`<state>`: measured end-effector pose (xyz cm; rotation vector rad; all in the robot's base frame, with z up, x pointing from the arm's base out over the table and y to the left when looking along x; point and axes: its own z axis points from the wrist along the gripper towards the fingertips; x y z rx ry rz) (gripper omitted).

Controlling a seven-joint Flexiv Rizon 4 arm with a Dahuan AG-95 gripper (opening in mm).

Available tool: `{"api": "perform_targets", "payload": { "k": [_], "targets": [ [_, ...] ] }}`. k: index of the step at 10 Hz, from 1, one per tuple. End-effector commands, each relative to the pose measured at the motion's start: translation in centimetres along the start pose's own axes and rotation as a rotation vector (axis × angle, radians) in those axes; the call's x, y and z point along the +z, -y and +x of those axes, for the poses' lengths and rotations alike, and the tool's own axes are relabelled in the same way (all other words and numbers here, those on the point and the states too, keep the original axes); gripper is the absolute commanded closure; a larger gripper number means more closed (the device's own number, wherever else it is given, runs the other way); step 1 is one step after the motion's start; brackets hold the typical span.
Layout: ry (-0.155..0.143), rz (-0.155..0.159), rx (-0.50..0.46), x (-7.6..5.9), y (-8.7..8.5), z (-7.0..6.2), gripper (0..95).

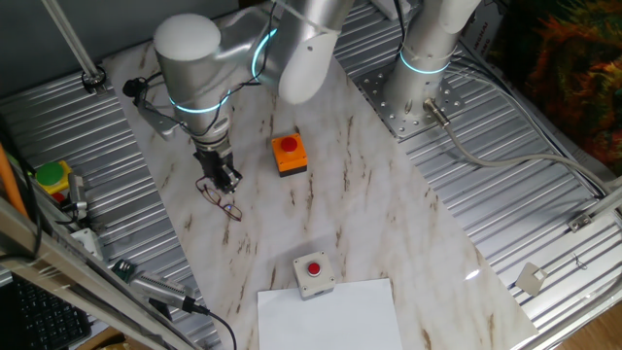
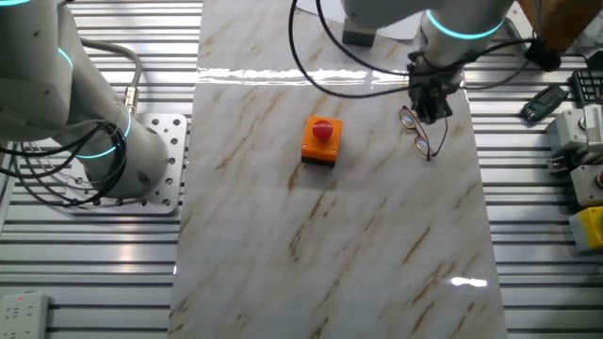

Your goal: Unfold the leg of the glasses (with one hand)

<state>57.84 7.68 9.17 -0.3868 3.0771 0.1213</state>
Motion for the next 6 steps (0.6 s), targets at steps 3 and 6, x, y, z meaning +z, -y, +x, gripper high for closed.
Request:
{"api": "perform_targets", "payload": {
  "k": [3, 6],
  "targets": [
    [-0.01, 0.002, 0.056, -1.4, -0.7, 3.5, 76.0],
    [-0.04, 0.007, 0.086, -2.9, -1.7, 5.0, 76.0]
  ]
}}
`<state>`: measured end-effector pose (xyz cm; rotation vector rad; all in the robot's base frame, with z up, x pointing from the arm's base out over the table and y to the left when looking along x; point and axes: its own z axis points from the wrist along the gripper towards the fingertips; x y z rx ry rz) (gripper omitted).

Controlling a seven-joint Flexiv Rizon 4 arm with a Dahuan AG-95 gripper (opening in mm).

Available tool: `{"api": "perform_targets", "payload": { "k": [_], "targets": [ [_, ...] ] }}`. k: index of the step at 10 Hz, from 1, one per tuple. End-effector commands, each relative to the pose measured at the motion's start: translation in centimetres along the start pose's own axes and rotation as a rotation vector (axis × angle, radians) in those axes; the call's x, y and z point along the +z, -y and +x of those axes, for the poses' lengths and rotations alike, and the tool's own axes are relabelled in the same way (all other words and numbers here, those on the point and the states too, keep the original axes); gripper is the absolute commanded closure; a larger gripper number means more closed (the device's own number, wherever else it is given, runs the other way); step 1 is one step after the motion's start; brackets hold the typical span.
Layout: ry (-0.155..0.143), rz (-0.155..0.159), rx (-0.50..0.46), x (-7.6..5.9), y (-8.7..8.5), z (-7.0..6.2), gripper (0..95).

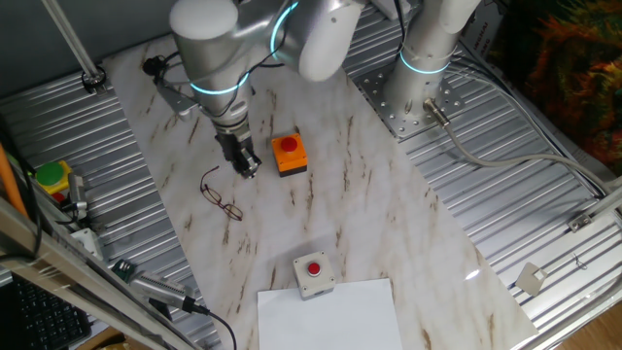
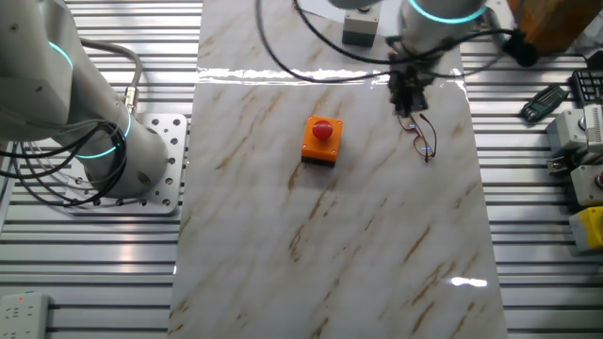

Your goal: Unfold the leg of the glasses (with one hand)

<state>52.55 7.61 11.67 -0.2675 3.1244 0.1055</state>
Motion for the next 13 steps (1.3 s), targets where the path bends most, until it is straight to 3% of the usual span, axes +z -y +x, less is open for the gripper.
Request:
{"api": "perform_targets", "payload": {
  "k": [1, 4, 5, 8, 10, 11, 12, 13],
  "targets": [
    [-0.007, 0.009, 0.001, -0.8, -0.7, 0.1, 76.0],
    [0.009, 0.013, -0.006, -1.4, -1.5, -1.2, 76.0],
    [0.007, 0.012, -0.004, -1.8, -2.3, -2.7, 76.0],
    [0.005, 0.014, -0.043, -2.4, -4.2, -5.7, 76.0],
    [0.033, 0.023, -0.232, -2.0, -4.6, -6.5, 76.0],
    [0.028, 0.032, -0.316, -1.8, -4.7, -6.6, 76.0],
    [0.009, 0.068, -0.496, -1.6, -4.8, -6.7, 76.0],
    [-0.011, 0.084, -0.625, -1.3, -4.7, -6.8, 76.0]
  ]
}}
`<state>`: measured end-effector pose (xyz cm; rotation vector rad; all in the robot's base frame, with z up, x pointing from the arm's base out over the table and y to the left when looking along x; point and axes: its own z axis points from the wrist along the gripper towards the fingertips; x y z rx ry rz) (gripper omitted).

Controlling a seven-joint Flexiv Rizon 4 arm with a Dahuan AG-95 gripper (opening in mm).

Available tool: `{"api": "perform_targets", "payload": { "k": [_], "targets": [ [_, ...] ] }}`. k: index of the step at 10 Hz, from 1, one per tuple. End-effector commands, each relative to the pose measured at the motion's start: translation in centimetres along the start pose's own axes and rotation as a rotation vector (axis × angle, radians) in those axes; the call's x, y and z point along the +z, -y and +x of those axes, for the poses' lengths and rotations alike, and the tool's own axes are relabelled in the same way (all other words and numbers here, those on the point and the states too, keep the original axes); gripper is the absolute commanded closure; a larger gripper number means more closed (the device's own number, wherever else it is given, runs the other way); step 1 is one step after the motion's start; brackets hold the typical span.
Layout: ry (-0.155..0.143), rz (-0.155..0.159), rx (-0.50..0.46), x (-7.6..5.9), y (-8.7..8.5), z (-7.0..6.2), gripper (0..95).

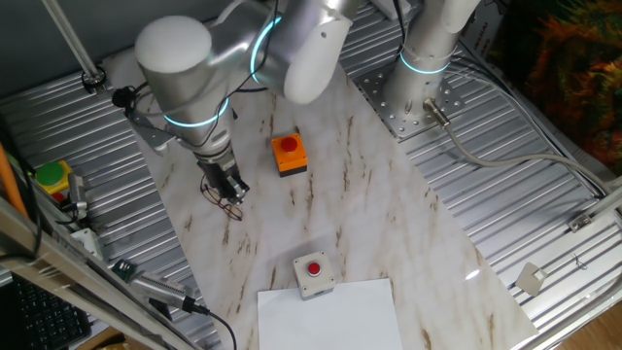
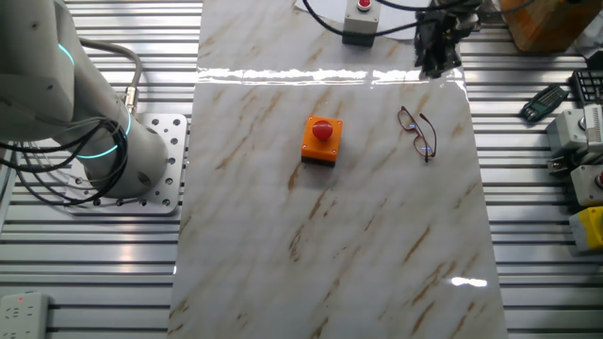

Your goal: Unfold the leg of the glasses (with one hand)

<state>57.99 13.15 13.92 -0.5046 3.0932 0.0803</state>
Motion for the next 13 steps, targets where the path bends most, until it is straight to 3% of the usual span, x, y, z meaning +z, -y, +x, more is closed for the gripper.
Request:
{"api": "perform_targets", "payload": {
  "k": [1, 2, 4, 6, 9, 13],
  "targets": [
    [-0.011, 0.078, -0.657, 1.2, 0.4, -0.5, 76.0],
    [-0.008, 0.08, -0.71, 1.5, 0.6, -0.5, 76.0],
    [0.001, 0.071, -0.927, 3.5, 1.7, -0.2, 76.0],
    [0.021, 0.054, -1.041, 5.4, 2.6, -0.3, 76.0],
    [0.008, 0.065, -1.109, 6.7, 3.0, -0.5, 76.0],
    [-0.009, 0.072, -1.126, 7.2, 3.2, -0.5, 76.0]
  ]
}}
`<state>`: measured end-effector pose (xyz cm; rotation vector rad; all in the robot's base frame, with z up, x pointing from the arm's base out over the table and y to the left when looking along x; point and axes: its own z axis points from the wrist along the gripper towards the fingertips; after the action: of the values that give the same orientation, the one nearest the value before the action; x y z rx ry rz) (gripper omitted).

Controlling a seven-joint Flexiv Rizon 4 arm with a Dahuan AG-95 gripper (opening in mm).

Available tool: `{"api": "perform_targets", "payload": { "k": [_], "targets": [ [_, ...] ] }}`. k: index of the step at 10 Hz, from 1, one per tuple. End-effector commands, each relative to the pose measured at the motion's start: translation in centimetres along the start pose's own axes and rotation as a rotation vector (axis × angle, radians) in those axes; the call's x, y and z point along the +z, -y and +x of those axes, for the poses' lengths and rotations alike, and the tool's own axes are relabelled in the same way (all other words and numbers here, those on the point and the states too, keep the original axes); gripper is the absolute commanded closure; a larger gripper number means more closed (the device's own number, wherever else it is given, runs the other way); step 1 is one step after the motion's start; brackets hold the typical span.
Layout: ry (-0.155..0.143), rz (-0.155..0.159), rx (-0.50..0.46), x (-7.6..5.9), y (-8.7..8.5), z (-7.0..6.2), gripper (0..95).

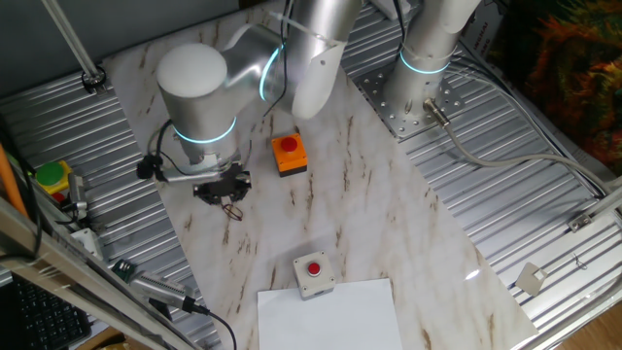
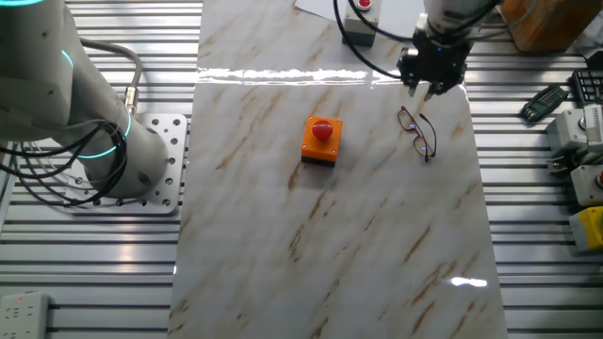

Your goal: Unfold the leg of the glasses (with one hand)

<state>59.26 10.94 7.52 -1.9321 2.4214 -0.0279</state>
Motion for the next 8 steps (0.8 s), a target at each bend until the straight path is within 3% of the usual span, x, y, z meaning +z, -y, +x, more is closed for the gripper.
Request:
{"api": "perform_targets", "payload": {
  "k": [1, 5, 8],
  "targets": [
    [-0.014, 0.002, -0.105, 0.99, 0.24, 0.2, 76.0],
    [-0.014, 0.002, -0.108, 0.99, 0.24, 0.21, 76.0],
    [-0.039, 0.006, -0.121, 1.06, 0.32, 0.36, 76.0]
  ]
}}
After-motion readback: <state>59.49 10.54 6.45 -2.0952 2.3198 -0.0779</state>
